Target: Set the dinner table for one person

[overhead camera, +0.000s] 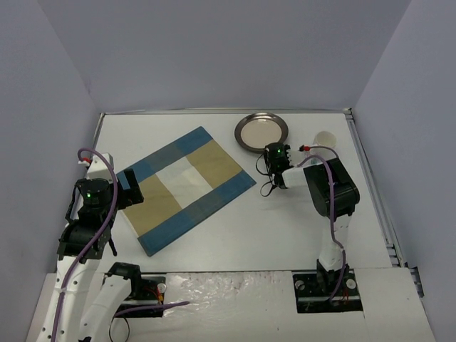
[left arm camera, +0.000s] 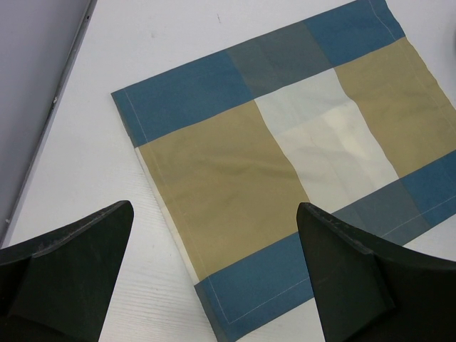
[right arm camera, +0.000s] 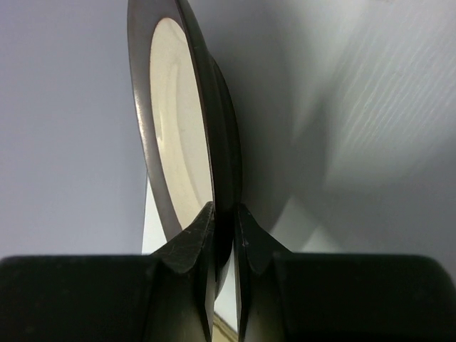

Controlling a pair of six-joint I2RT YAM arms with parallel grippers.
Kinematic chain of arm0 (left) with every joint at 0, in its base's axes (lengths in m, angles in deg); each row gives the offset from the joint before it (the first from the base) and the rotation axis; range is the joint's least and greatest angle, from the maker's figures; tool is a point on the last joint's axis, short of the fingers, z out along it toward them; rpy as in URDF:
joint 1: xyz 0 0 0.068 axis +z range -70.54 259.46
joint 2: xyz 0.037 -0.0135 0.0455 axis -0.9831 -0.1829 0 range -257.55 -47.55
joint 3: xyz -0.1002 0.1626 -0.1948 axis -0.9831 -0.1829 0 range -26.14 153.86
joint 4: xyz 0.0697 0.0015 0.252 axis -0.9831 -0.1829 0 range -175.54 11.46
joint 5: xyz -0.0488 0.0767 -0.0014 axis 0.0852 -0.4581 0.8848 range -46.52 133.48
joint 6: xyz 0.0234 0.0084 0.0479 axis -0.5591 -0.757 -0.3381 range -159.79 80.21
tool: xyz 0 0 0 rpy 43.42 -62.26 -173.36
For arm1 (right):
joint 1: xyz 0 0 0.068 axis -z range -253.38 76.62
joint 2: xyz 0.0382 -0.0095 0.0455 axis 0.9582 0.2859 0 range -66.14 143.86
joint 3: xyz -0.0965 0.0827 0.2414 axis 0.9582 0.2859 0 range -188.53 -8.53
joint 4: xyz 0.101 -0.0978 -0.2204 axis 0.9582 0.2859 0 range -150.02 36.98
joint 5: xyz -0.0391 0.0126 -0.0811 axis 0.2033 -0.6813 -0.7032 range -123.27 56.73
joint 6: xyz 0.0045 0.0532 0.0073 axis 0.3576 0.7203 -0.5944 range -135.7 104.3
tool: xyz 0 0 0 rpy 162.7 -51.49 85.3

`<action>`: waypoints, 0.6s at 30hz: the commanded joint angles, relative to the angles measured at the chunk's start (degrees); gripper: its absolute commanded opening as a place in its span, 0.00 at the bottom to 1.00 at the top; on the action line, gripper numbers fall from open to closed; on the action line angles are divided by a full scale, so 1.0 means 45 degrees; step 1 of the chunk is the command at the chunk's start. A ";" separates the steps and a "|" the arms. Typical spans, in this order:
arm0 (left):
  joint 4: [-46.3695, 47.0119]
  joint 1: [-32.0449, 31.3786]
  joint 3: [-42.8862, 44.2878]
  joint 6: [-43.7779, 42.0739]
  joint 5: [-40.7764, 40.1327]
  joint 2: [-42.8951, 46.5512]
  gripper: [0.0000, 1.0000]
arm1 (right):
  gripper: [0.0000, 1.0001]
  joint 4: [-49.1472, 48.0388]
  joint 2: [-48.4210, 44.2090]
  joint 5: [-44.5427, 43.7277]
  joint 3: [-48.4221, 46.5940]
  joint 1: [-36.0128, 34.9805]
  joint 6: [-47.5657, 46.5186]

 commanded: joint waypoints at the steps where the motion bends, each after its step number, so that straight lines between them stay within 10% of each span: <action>1: 0.0640 -0.0026 0.0105 -0.0144 -0.0078 -0.0123 0.97 | 0.00 -0.4482 -0.2047 0.1227 0.0071 -0.0070 -0.1141; 18: 0.0779 0.0112 0.0027 -0.0105 -0.0006 -0.0065 0.97 | 0.00 -0.5210 -0.2790 1.0268 -0.0306 -0.0394 -0.2166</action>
